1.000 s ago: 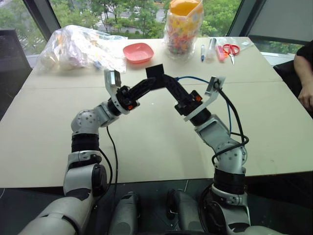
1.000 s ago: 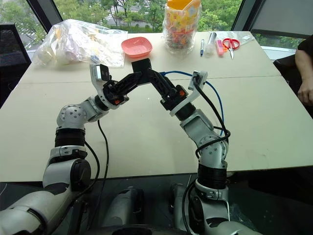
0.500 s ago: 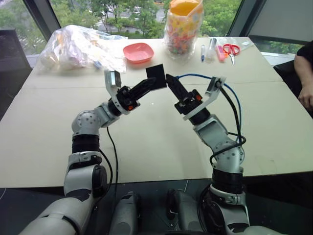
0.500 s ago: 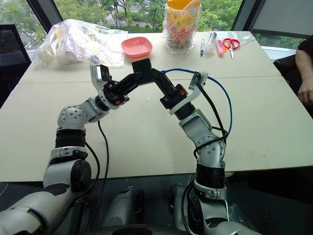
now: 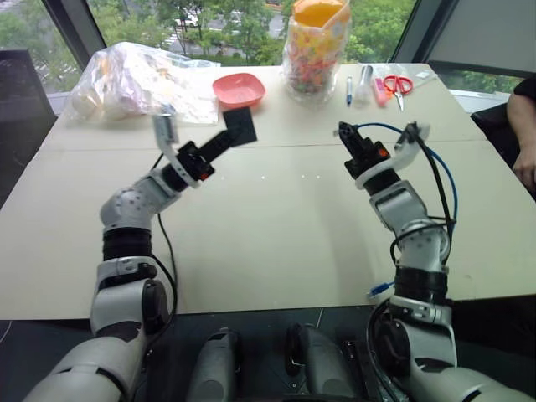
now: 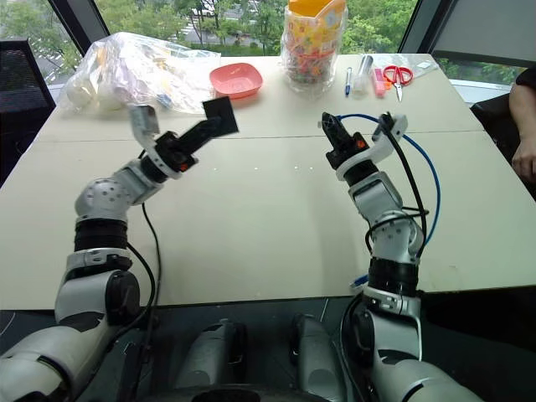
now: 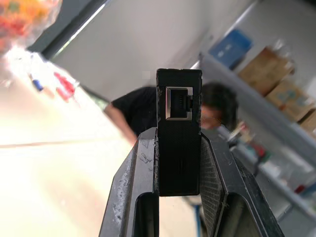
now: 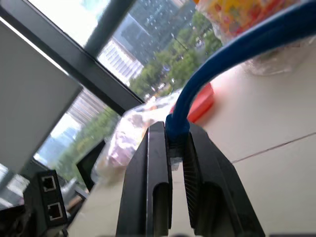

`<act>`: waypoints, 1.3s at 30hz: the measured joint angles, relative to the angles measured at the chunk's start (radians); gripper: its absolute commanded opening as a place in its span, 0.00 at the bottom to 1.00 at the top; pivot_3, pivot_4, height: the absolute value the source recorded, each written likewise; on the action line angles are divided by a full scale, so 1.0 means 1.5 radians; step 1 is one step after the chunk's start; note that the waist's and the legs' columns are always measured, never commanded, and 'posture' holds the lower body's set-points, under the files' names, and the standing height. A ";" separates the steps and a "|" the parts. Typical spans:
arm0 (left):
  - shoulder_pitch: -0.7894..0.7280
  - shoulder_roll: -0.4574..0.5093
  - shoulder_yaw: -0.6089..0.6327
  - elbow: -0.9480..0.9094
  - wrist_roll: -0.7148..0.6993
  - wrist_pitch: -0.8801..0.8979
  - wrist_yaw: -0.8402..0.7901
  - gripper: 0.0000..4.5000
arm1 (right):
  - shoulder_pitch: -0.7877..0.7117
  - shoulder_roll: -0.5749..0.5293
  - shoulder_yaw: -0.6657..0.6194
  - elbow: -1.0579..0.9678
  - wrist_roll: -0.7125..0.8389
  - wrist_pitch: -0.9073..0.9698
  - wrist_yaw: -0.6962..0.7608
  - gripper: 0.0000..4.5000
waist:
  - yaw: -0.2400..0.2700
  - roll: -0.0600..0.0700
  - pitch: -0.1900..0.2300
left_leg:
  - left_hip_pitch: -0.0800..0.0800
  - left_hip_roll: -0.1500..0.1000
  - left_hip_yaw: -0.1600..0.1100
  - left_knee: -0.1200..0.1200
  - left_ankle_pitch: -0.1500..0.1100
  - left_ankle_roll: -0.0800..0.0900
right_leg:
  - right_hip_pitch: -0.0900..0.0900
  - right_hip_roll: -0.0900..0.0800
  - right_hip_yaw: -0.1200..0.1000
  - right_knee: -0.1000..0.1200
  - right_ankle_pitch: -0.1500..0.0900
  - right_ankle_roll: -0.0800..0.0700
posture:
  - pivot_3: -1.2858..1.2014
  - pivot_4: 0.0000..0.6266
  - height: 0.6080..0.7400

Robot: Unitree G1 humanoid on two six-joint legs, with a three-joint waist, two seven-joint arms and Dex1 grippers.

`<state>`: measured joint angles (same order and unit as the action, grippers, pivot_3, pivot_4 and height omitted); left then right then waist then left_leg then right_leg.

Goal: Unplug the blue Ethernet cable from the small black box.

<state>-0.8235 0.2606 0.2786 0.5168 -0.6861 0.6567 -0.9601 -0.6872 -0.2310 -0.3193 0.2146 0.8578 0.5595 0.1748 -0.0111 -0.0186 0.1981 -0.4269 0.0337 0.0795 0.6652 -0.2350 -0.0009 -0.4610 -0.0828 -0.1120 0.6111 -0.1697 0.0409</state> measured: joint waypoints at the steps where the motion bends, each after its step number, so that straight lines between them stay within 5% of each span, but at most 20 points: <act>1: 0.000 -0.008 -0.016 0.002 0.026 -0.038 0.012 0.11 | -0.030 -0.023 0.002 0.065 -0.030 -0.003 0.000 0.01 | 0.000 0.000 0.000 | 0.000 0.000 0.000 0.000 0.000 0.000 | 0.000 0.000 0.000 0.000 0.000 0.000 | 0.52 0.24 1.00; 3: -0.001 -0.019 -0.028 0.011 0.058 -0.091 0.028 0.11 | -0.070 -0.051 0.004 0.167 -0.075 -0.022 0.009 0.01 | 0.000 0.000 0.000 | 0.000 0.000 0.000 -0.001 0.000 0.000 | 0.000 0.000 0.000 0.000 0.000 0.001 | 0.52 0.24 1.00; 6: -0.002 -0.036 -0.049 0.028 0.100 -0.166 0.042 0.11 | -0.125 -0.075 0.004 0.327 -0.131 -0.063 0.036 0.27 | -0.002 0.000 0.000 | 0.000 0.000 0.002 -0.002 0.000 0.001 | -0.001 0.001 0.000 0.000 0.001 0.000 | 0.52 0.24 1.00; 12: -0.002 -0.062 -0.074 0.074 0.157 -0.261 0.063 0.11 | -0.171 -0.080 0.004 0.483 -0.199 -0.108 0.086 0.98 | -0.002 0.000 0.000 | 0.000 0.000 0.003 -0.001 -0.001 0.001 | -0.001 0.001 0.000 0.000 0.000 0.001 | 0.52 0.24 1.00; 15: -0.008 -0.069 -0.081 0.108 0.188 -0.313 0.082 0.11 | -0.139 -0.085 0.022 0.419 -0.208 -0.044 0.115 0.99 | 0.000 0.000 0.000 | 0.000 0.000 0.001 -0.001 -0.001 0.001 | -0.001 0.000 0.000 0.000 0.000 0.001 | 0.52 0.24 1.00; 24: -0.081 -0.101 -0.118 0.303 0.292 -0.503 0.120 0.11 | 0.181 -0.084 0.167 -0.199 -0.119 0.243 0.172 0.99 | 0.001 0.000 0.000 | -0.001 0.001 0.000 0.000 -0.001 0.002 | -0.001 -0.001 0.000 0.000 0.000 0.003 | 0.52 0.24 1.00; 32: -0.124 -0.116 -0.124 0.444 0.344 -0.595 0.155 0.11 | 0.189 -0.069 0.160 -0.299 -0.096 0.259 0.151 0.99 | 0.001 0.000 0.000 | -0.001 0.002 0.000 0.000 -0.001 0.002 | -0.001 -0.001 -0.001 0.000 0.000 0.002 | 0.52 0.24 1.00; 37: -0.132 -0.109 -0.125 0.472 0.371 -0.609 0.161 0.62 | 0.190 -0.070 0.146 -0.299 -0.097 0.249 0.149 1.00 | 0.001 0.000 0.000 | -0.002 0.001 0.000 0.000 -0.002 0.003 | -0.001 -0.001 -0.001 0.000 -0.001 0.003 | 0.52 0.24 1.00; 39: -0.132 -0.096 -0.125 0.469 0.374 -0.605 0.134 0.70 | 0.190 -0.078 0.140 -0.299 -0.098 0.242 0.152 1.00 | 0.001 0.000 0.000 | -0.001 0.001 0.000 0.000 -0.002 0.003 | -0.001 -0.001 -0.001 0.000 -0.001 0.003 | 0.52 0.24 1.00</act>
<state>-1.0214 0.1163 0.0908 1.2207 -0.1245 -0.2504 -0.7594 -0.4018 -0.3477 -0.1097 -0.2334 0.7113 0.9231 0.4023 -0.0099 -0.0189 0.1980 -0.4290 0.0357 0.0799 0.6651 -0.2380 0.0032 -0.4626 -0.0843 -0.1141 0.6106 -0.1704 0.0449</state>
